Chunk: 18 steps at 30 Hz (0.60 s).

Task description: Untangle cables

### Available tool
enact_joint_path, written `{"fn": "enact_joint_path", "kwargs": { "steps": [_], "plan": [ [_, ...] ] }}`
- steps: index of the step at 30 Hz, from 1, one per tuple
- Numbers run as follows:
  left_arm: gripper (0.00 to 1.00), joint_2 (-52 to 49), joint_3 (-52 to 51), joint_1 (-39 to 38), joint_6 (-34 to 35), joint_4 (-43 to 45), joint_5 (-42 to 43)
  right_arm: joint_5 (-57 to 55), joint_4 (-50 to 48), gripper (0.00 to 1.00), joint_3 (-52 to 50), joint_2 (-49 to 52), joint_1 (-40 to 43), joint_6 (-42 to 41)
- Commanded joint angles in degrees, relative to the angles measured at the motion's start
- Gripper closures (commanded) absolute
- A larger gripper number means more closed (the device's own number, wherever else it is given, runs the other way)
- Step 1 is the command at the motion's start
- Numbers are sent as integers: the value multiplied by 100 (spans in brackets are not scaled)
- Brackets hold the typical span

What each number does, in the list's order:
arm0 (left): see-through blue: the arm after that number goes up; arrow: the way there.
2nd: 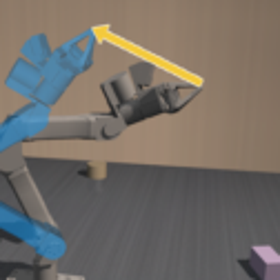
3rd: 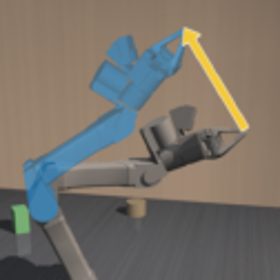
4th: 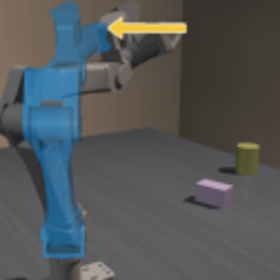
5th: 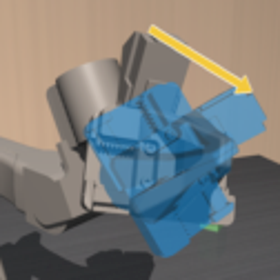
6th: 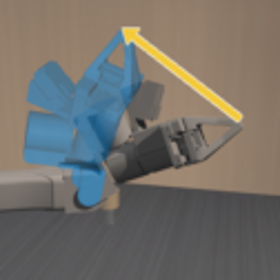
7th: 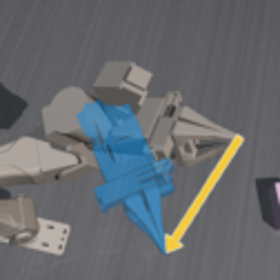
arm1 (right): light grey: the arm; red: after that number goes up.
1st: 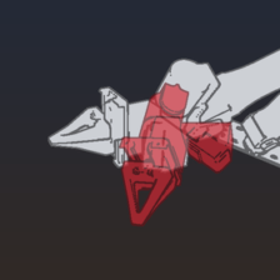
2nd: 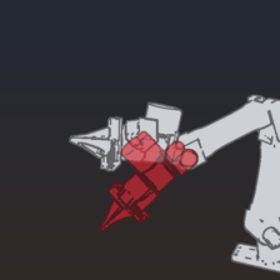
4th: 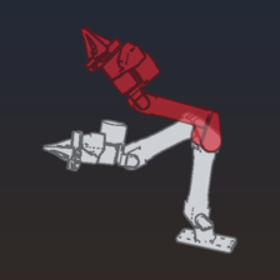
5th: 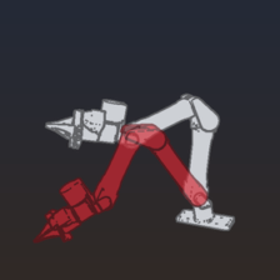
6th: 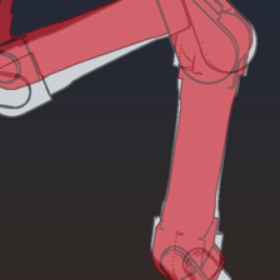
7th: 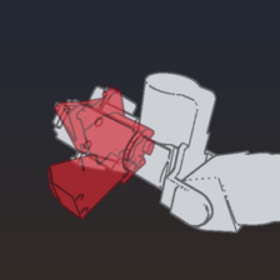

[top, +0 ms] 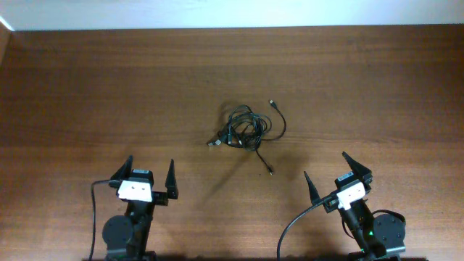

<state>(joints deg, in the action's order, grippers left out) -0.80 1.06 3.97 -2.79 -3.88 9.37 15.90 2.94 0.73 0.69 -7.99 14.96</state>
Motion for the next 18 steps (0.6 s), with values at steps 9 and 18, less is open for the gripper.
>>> {"fn": "enact_joint_path", "kwargs": {
  "steps": [9,18],
  "plan": [
    [1,-3191,3650,-24,-55,-1794,658,-7,15,1,-42,4,-22,-37],
    [1,-7077,6500,-1235,-79,-3648,391,37,-9,1,-42,4,-22,-28]
  ]
}}
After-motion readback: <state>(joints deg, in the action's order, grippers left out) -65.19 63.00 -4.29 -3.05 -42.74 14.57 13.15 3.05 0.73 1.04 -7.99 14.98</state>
